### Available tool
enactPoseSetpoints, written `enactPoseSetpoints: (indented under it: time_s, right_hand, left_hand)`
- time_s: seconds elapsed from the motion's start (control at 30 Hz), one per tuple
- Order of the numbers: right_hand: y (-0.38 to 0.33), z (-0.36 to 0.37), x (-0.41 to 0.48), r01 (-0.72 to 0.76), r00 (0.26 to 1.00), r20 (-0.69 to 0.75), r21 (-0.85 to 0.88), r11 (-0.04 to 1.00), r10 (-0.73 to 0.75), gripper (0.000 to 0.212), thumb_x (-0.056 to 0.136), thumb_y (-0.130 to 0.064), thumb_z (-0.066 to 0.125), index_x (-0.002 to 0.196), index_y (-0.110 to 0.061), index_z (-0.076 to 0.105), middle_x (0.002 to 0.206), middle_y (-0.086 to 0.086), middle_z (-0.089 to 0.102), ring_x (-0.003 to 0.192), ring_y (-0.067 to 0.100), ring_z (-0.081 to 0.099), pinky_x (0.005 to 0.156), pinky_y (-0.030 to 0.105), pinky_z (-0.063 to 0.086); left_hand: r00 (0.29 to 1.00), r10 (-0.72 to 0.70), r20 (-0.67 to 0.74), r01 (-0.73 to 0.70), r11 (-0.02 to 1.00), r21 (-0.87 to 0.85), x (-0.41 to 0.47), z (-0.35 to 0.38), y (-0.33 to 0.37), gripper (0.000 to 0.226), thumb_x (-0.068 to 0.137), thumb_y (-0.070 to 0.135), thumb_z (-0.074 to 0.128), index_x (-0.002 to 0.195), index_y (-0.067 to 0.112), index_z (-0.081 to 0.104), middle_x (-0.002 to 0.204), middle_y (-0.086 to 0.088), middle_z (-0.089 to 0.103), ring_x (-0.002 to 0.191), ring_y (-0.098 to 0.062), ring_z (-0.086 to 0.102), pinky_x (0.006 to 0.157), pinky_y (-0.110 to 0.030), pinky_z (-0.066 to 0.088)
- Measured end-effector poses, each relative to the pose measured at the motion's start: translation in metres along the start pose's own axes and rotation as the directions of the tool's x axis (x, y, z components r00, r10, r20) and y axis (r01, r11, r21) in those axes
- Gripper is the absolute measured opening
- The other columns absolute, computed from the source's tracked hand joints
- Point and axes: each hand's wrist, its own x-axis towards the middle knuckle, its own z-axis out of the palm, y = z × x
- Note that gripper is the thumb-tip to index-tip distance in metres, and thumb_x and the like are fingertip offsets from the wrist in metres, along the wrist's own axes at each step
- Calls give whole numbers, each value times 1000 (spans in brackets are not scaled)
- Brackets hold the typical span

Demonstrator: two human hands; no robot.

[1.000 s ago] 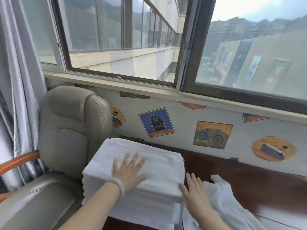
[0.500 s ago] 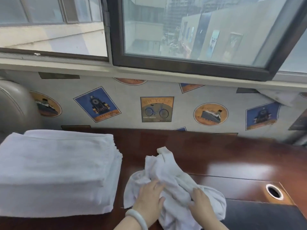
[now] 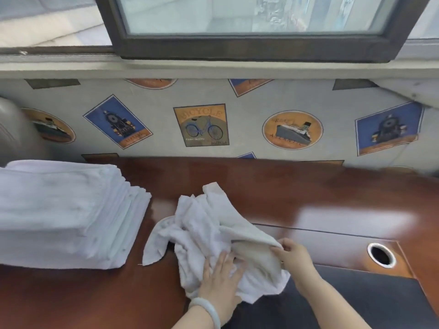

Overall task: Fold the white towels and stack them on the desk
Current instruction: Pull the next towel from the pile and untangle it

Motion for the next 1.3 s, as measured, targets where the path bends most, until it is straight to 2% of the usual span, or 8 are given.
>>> enactPoseSetpoints:
  time_s: [0.1,0.27,0.43,0.6,0.73,1.0,1.17,1.3]
  right_hand:
    - [6,-43,-2,-19,999,31,216,976,13,11,88,-11,65,88,0,65,72,10,65,65,22,53,63,34,41]
    - [50,-114,-15,-129,988,-19,453,882,154,9,93,-2,59,99,3,65,85,17,68,74,28,61,59,31,47]
    - [90,-112,-44,-296,939,38,593,749,341,10,94,1,58,101,7,59,93,21,65,82,32,61,58,34,54]
    - [88,-84,-77,-245,921,-179,428,870,347,16,79,-5,61,93,0,58,94,16,63,77,29,59,66,37,50]
    - [75,-66,-113,-79,900,-429,19,997,80,7,88,-12,57,88,-18,52,95,0,52,75,15,51,63,31,39]
    - [60,-75,-115,117,977,188,-85,990,-99,59,82,-1,61,124,-43,52,122,-21,48,69,0,58,67,19,53]
    - [53,-117,-105,386,892,360,-292,875,-273,15,76,-32,76,78,-39,64,134,-33,37,91,-1,56,82,19,45]
    - [53,-139,-109,552,828,381,-422,719,-411,24,76,-53,65,67,-34,53,105,-31,56,101,-7,46,90,23,37]
  left_hand:
    - [992,-95,84,89,993,72,-9,-3,-14,71,96,31,55,156,31,17,165,-2,-3,149,-19,-14,119,-54,10]
    - [854,-519,40,515,853,88,-26,-16,-47,64,98,12,29,157,24,9,165,-5,-5,151,-30,-5,121,-54,1]
    - [963,-269,-31,263,955,-136,-30,-30,-8,60,101,21,41,157,23,17,165,0,4,152,-22,3,122,-38,15]
    - [997,-46,67,78,770,-633,-17,-16,70,63,100,27,49,155,24,20,161,6,16,145,-15,26,116,-30,28]
    - [965,-209,158,253,580,-774,-7,0,93,64,96,23,57,152,22,25,147,-3,37,127,-21,48,100,-30,42]
    - [995,-50,-88,-53,479,-876,-52,-9,125,36,92,11,52,97,46,60,103,11,57,98,-6,53,73,-15,46]
    - [963,-36,-268,-214,508,-835,-65,-36,135,45,89,8,55,91,53,57,96,20,67,95,-2,61,85,-24,49]
    - [907,-312,-282,-42,601,-798,-71,-25,135,44,88,11,58,96,54,58,96,19,60,99,-6,54,89,-24,44]
